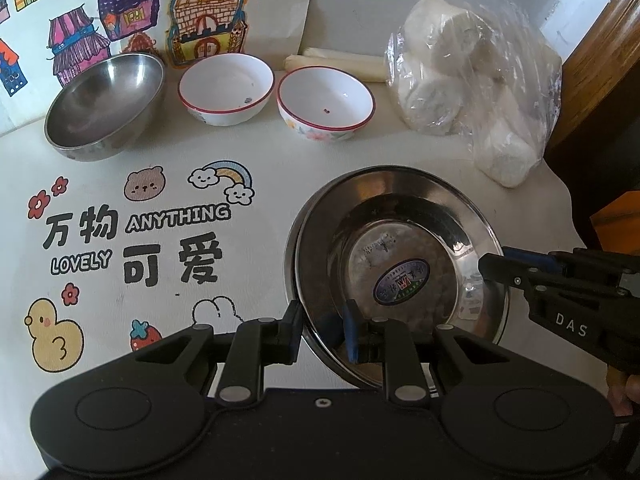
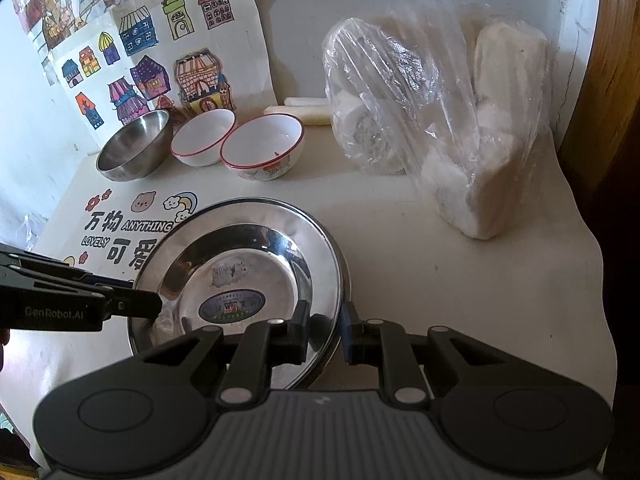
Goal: Organize plates and bowls
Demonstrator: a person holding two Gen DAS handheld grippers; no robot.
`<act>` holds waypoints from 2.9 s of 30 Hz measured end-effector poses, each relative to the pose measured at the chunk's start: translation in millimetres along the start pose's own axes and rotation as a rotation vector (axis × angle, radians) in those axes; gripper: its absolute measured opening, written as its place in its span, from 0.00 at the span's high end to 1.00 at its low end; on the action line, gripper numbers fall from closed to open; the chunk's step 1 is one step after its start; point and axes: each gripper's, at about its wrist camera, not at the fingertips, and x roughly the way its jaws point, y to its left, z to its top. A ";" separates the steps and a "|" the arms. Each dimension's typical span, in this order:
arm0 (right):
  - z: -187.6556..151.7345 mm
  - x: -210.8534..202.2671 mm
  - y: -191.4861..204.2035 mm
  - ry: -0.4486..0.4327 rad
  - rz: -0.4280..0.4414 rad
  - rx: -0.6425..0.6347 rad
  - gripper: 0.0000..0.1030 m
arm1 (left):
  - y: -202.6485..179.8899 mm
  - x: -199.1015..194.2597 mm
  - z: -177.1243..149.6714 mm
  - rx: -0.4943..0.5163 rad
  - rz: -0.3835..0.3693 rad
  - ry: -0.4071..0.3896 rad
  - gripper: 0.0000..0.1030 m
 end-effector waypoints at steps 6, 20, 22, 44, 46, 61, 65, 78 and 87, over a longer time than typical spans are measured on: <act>1.1 0.3 1.1 0.004 -0.003 -0.002 0.82 | -1.5 0.2 0.3 0.012 0.011 0.008 0.77; 2.0 1.6 2.3 0.006 -0.009 -0.009 0.82 | -3.7 1.3 -0.1 0.028 0.029 0.014 0.77; 2.0 1.7 2.5 0.007 -0.009 -0.008 0.82 | -3.3 2.3 0.0 0.027 0.031 0.018 0.77; 2.1 -3.3 14.4 -0.017 -0.018 -0.020 0.73 | 1.8 -3.8 -2.2 0.005 0.006 -0.009 0.39; 1.8 -5.1 14.7 -0.022 -0.021 -0.015 0.66 | 5.4 -6.9 -2.5 -0.006 0.013 -0.019 0.31; 0.8 -9.5 41.1 -0.077 -0.052 0.034 0.00 | 54.8 -20.6 -10.5 -0.061 0.108 -0.013 0.01; 1.9 -7.3 54.9 -0.080 -0.058 0.035 0.00 | 72.4 -25.1 -13.2 -0.071 0.124 -0.015 0.01; 9.7 7.6 115.9 -0.063 -0.068 0.020 0.00 | 141.0 -33.7 -7.9 -0.095 0.136 -0.020 0.01; 22.6 24.1 152.0 -0.054 -0.070 0.001 0.00 | 198.9 -33.0 11.1 -0.112 0.153 -0.036 0.01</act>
